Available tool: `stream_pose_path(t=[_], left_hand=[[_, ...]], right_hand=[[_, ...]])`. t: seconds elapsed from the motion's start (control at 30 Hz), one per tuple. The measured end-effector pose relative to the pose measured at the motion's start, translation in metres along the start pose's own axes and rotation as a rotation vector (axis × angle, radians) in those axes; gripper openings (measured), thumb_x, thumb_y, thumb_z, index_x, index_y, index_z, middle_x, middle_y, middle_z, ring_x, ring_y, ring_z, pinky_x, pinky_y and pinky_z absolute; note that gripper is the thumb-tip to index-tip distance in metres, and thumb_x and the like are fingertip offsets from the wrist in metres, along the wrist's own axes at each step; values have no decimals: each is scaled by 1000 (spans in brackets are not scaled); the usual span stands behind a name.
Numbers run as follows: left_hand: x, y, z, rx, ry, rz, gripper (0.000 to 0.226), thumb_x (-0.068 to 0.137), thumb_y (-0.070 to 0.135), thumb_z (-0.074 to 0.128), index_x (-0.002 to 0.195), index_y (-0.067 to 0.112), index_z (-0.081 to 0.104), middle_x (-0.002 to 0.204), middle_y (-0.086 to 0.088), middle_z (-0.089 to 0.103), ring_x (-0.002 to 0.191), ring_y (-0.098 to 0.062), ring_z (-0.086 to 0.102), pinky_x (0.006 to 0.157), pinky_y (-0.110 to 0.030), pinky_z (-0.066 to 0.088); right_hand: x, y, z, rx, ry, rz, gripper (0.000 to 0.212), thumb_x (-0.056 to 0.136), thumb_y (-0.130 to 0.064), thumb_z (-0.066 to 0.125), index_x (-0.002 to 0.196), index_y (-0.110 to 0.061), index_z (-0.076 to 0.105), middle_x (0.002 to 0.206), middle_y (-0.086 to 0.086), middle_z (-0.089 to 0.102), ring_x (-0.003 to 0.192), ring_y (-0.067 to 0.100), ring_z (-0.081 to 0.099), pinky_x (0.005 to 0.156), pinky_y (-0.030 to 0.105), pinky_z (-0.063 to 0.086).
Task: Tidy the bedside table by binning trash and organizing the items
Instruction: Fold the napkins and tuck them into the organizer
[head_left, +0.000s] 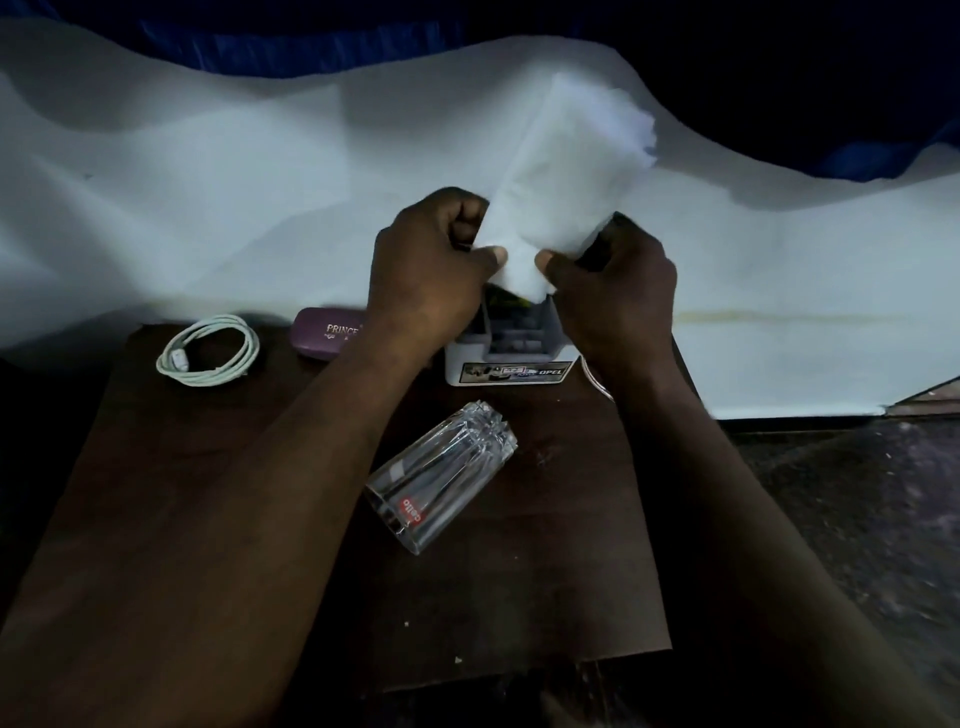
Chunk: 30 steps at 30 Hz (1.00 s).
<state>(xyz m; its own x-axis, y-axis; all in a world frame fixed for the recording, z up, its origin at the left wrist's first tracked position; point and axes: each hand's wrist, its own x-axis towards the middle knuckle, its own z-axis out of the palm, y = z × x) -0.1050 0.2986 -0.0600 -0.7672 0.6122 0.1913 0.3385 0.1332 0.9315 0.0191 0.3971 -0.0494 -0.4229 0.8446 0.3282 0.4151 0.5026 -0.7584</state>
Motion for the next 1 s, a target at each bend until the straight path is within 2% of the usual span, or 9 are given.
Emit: stream_pose_path(t=[0.1, 0.17, 0.23, 0.33, 0.57, 0.73, 0.8, 0.9, 1.0], left_hand=[[11, 1, 9, 98, 54, -13, 21, 80, 22, 81, 100, 24, 76, 89, 11, 74, 83, -7, 69, 81, -25, 57], [13, 1, 14, 175, 72, 2, 15, 80, 24, 81, 94, 23, 74, 82, 13, 70, 80, -7, 66, 76, -19, 52], [14, -2, 17, 234, 88, 4, 14, 79, 25, 81, 84, 28, 68, 74, 17, 63, 80, -9, 64, 76, -20, 50], [14, -9, 25, 294, 119, -11, 10, 78, 25, 79, 84, 23, 70, 76, 12, 68, 85, -16, 68, 82, -28, 55], [13, -14, 30, 390, 158, -2, 9, 81, 20, 75, 89, 23, 72, 87, 6, 72, 87, -21, 68, 80, -35, 56], [13, -19, 36, 483, 95, 19, 9, 82, 22, 73, 84, 22, 64, 89, 2, 72, 91, -28, 66, 79, -38, 55], [14, -22, 37, 530, 86, 59, 9, 81, 21, 69, 82, 19, 60, 85, -4, 71, 89, -35, 64, 74, -40, 53], [15, -27, 38, 590, 99, 130, 9, 80, 18, 65, 89, 16, 64, 88, -13, 71, 92, -43, 60, 68, -37, 43], [14, -27, 39, 663, 96, 185, 12, 82, 16, 62, 93, 12, 64, 92, -14, 71, 96, -43, 57, 71, -38, 39]], right_hand=[[12, 7, 2, -9, 40, -31, 23, 79, -29, 78, 93, -13, 70, 85, -3, 74, 82, 20, 69, 73, 33, 53], [15, 12, 6, -32, 42, -52, 20, 80, -28, 77, 86, -15, 63, 74, -6, 67, 74, 18, 62, 63, 17, 45], [13, 17, 11, -57, 68, -62, 28, 82, -27, 77, 74, -23, 50, 63, -8, 54, 60, 13, 49, 53, 10, 32], [12, 26, 16, -94, 74, -80, 41, 84, -27, 77, 69, -21, 39, 58, -3, 42, 52, 11, 37, 50, 11, 28], [16, 36, 20, -158, -58, -119, 34, 80, -23, 81, 83, -16, 48, 60, -9, 46, 64, 19, 47, 53, 17, 33], [15, 42, 26, -252, -24, -138, 34, 79, -23, 82, 79, -10, 50, 64, 6, 56, 63, 27, 54, 57, 36, 34], [15, 37, 26, -265, 27, -168, 32, 80, -22, 80, 79, -15, 49, 66, 4, 56, 64, 29, 54, 59, 35, 38], [15, 35, 27, -222, 73, -208, 17, 83, -19, 76, 92, -16, 62, 77, 1, 66, 76, 29, 64, 66, 34, 45], [17, 36, 30, -235, 70, -222, 17, 84, -17, 74, 95, -15, 61, 78, 0, 64, 75, 28, 60, 64, 31, 34]])
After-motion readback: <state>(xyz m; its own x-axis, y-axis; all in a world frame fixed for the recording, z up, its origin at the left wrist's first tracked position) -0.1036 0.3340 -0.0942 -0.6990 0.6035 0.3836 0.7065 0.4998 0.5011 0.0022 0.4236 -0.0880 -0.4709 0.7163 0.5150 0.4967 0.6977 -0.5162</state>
